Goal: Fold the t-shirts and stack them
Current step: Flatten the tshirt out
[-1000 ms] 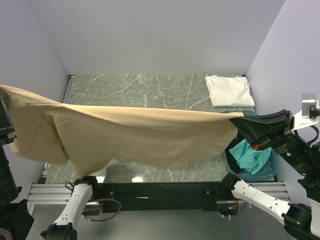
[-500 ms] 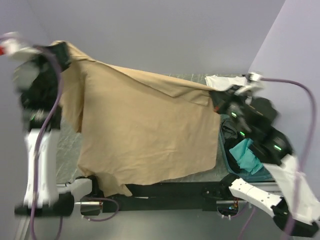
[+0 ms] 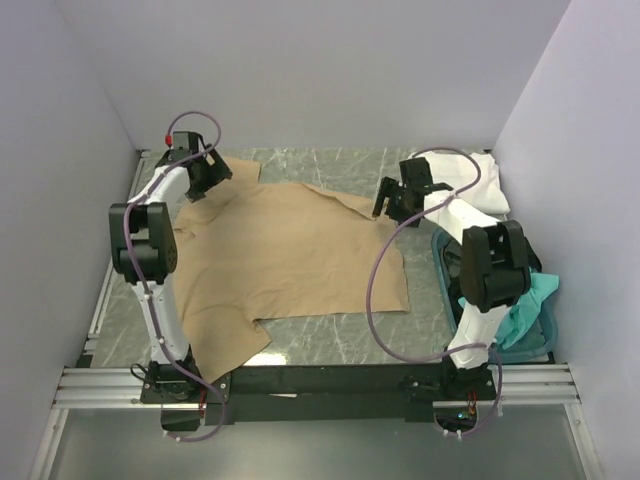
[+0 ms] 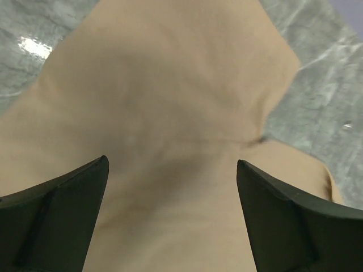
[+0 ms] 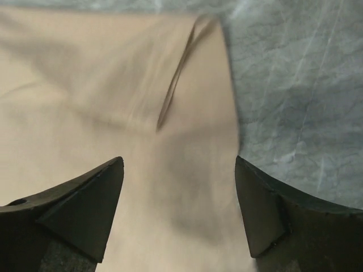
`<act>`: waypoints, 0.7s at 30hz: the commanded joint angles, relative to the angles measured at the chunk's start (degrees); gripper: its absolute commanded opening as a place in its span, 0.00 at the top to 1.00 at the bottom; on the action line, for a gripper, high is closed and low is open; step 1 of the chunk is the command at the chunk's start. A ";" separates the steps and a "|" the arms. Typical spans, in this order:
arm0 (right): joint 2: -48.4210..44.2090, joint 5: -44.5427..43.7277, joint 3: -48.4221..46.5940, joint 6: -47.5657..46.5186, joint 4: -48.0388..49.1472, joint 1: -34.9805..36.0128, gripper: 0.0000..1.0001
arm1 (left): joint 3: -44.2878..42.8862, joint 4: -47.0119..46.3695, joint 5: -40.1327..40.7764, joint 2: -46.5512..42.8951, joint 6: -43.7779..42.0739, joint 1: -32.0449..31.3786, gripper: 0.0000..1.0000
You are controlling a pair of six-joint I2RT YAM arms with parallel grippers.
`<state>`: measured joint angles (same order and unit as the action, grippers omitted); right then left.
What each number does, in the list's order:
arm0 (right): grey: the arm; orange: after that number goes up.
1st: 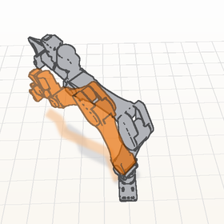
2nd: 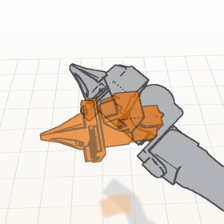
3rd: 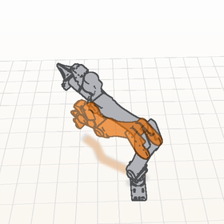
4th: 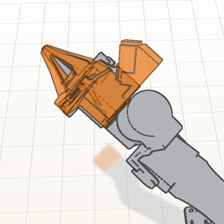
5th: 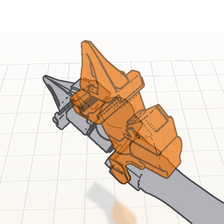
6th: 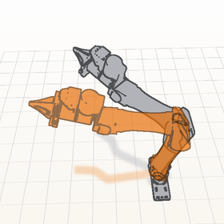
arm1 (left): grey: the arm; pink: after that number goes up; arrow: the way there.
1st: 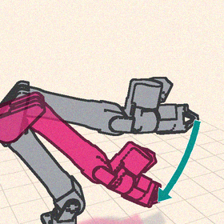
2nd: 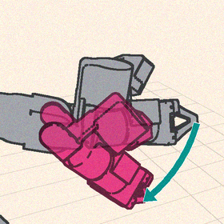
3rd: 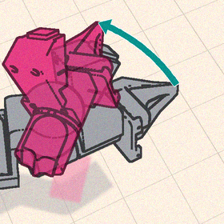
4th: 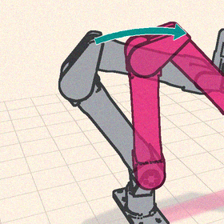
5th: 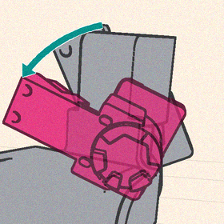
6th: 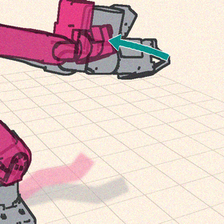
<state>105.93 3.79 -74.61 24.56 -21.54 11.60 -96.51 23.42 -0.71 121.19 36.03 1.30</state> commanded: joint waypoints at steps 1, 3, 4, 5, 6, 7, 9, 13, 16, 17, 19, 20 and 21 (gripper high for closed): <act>-9.58 2.70 -1.88 -0.12 4.13 0.27 0.14 | 1.39 -5.57 0.36 -12.71 -0.79 -0.33 0.00; -11.70 3.50 0.76 0.23 5.10 0.36 0.13 | 6.04 -6.90 0.53 -16.48 -0.61 -0.33 0.01; -13.45 3.85 1.48 0.40 5.02 0.45 0.13 | 7.37 -6.72 0.53 -17.64 -0.52 -0.42 0.01; -14.25 3.85 2.35 0.40 5.10 0.53 0.12 | 8.78 -6.20 0.53 -18.69 -0.09 -0.51 0.01; -15.13 3.77 4.02 0.23 5.28 0.97 0.12 | 11.06 -5.50 0.53 -20.62 0.18 -0.42 0.01; -16.70 3.59 4.73 -0.12 5.28 1.23 0.11 | 12.21 -5.06 2.10 -21.60 0.27 -0.42 0.01; -17.95 3.41 5.87 -1.79 4.50 2.55 0.11 | 16.33 -4.09 3.26 -24.92 0.79 -0.42 0.01; -18.22 2.89 5.71 -5.04 2.91 5.79 0.11 | 25.47 -3.99 5.10 -32.22 2.20 -0.42 0.01; -14.20 -0.09 2.20 -7.76 0.19 9.04 0.11 | 33.56 -5.05 5.90 -37.77 4.22 -0.42 0.01; -12.69 -1.58 0.71 -8.55 -0.86 10.02 0.11 | 36.62 -5.05 5.72 -39.95 5.18 -0.42 0.01; -7.44 -5.81 -4.30 -9.26 -3.85 11.60 0.11 | 39.72 -6.62 3.01 -41.90 6.50 -0.51 0.01; -5.32 -5.55 -6.32 -9.61 -4.99 11.78 0.11 | 42.78 -7.50 1.78 -43.82 6.77 -0.68 0.01; -1.47 -4.42 -10.25 -9.53 -7.09 11.96 0.11 | 44.29 -8.73 -0.41 -44.80 6.95 -0.95 0.01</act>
<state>97.45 2.07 -76.79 17.78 -23.66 22.50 -55.44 18.37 2.52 81.10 40.56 0.97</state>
